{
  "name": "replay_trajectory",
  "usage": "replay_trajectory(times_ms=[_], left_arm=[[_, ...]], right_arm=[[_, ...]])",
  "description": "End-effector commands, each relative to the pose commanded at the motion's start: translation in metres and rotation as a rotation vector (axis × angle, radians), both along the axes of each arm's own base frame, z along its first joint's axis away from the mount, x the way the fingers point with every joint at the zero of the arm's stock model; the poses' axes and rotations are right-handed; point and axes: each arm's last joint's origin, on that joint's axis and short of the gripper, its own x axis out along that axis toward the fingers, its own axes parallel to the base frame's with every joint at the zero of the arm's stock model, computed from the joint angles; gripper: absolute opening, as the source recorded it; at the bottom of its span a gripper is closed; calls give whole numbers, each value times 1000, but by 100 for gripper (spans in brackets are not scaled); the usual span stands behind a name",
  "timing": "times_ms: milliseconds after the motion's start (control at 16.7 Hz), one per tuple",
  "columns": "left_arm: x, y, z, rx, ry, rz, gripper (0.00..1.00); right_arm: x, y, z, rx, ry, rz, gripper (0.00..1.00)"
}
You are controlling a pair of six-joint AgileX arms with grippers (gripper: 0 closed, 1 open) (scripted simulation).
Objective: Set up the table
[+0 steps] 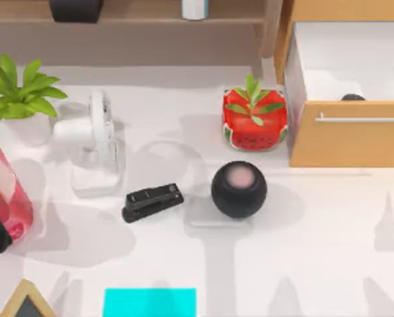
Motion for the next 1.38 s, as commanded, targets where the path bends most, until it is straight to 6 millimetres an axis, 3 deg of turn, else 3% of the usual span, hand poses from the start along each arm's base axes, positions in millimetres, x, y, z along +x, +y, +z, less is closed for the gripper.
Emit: replay_trajectory(times_ms=[300,480,660,900,1080,1200,1380], left_arm=[[0,0,0,0,0,0,100],[0,0,0,0,0,0,100],[0,0,0,0,0,0,100],[0,0,0,0,0,0,100],[0,0,0,0,0,0,100],[0,0,0,0,0,0,100],[0,0,0,0,0,0,100]], right_arm=[[0,0,11,9,31,-7,100],[5,0,38,27,119,-13,100],[24,2,78,48,259,-10,100],[79,7,123,76,512,-8,100],[136,15,143,90,698,-9,100],[179,22,146,95,819,-13,100],[241,34,134,96,991,-23,100]])
